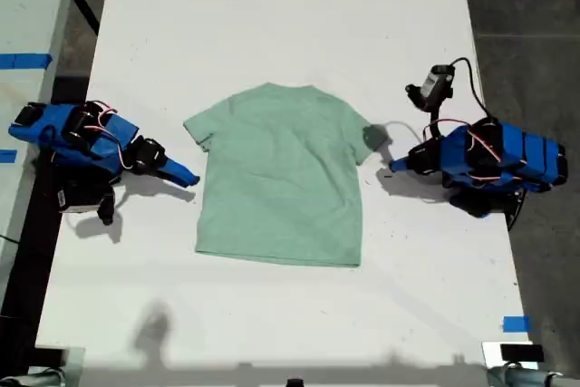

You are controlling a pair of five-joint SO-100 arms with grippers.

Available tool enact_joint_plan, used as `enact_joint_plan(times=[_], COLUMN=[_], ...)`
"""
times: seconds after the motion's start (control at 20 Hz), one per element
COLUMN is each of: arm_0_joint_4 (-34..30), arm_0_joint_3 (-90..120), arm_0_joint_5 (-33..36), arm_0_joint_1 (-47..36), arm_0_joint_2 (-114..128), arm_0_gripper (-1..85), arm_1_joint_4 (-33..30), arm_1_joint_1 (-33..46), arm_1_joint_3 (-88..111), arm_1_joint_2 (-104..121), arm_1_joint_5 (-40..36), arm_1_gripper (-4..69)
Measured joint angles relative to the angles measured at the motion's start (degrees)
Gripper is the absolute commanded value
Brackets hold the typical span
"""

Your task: Fold tshirt

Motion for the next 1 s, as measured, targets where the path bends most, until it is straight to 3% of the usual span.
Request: enact_joint_plan(times=[0.15,0.25,0.3,0.4,0.45,0.5,0.55,0.65,0.7,0.75,1.0], arm_0_joint_4=[-5.1,-7.21,-5.45,-2.55,-3.43,-5.27,-7.82,-10.55,-8.79,-7.03,-6.15], arm_0_joint_3=[0.0,0.0,0.0,0.0,0.0,0.0,0.0,0.0,0.0,-0.53,-1.14], arm_0_joint_5=[-5.98,-16.0,-17.23,-13.18,-13.1,-13.01,-12.74,-9.14,-8.79,-8.79,-8.26], arm_0_joint_1=[-0.53,-0.53,-1.14,-4.48,-4.57,-4.39,-4.04,-4.66,-5.36,-5.62,-8.88], arm_0_joint_2=[0.0,0.0,0.0,0.0,0.0,0.0,0.0,0.0,0.0,0.0,0.09], arm_0_gripper=[15.8,18.5,21.4,24.6,23.2,7.0,0.7,1.2,16.4,2.2,0.1], arm_1_joint_4=[-0.09,-0.7,-0.7,-0.7,-0.7,-0.7,-0.7,0.09,-0.18,-0.26,1.05], arm_1_joint_1=[0.0,0.09,0.18,0.7,0.7,0.79,0.79,2.11,3.6,4.48,4.48], arm_1_joint_3=[0.0,0.0,0.0,0.0,0.0,0.0,0.0,0.0,0.0,0.0,-5.36], arm_1_joint_2=[0.0,0.0,0.0,0.0,0.0,0.0,0.0,0.0,0.18,0.35,0.35], arm_1_joint_5=[2.37,18.54,24.26,21.53,18.19,18.11,22.41,41.48,48.78,51.77,39.11], arm_1_gripper=[-0.1,0.2,-0.2,0.5,1.5,1.8,-1.0,-0.4,1.2,-0.3,-0.5])
